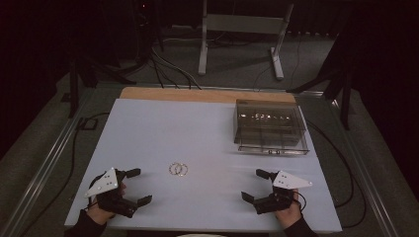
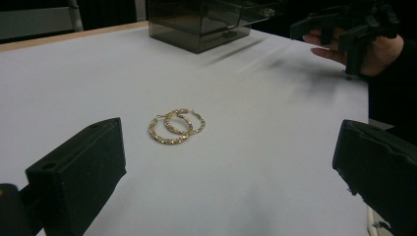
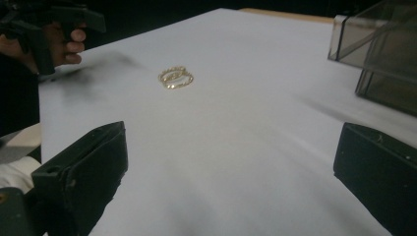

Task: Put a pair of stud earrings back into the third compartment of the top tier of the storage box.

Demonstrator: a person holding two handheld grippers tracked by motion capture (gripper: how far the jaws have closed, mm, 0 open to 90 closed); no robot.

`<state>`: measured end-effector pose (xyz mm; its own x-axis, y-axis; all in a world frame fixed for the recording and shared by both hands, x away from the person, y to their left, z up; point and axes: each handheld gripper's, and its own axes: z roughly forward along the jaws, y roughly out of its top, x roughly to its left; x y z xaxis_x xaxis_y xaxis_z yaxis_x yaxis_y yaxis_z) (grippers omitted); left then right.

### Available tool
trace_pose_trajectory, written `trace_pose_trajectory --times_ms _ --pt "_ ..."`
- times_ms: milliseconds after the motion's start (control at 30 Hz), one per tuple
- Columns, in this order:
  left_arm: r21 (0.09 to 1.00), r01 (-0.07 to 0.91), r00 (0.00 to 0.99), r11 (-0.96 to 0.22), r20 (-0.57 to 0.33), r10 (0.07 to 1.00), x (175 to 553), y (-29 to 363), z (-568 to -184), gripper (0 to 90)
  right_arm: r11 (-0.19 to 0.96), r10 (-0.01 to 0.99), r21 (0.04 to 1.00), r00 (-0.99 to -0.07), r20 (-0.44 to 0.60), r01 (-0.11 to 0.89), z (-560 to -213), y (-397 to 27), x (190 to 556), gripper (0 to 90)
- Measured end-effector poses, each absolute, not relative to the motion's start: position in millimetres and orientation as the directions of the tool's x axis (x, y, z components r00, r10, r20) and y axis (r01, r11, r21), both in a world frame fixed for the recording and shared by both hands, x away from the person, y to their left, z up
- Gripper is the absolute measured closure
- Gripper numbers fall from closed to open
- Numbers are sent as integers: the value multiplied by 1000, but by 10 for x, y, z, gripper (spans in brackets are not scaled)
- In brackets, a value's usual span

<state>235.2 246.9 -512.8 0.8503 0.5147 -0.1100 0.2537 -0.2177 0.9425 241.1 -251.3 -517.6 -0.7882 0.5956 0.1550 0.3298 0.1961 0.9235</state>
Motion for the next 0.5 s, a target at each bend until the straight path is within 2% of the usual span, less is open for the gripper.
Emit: trace_pose_trajectory --times_ms 500 --pt "942 260 848 -214 -117 516 2321 2473 -5129 5 236 600 916 -790 126 324 -5170 -2456 2411 0"
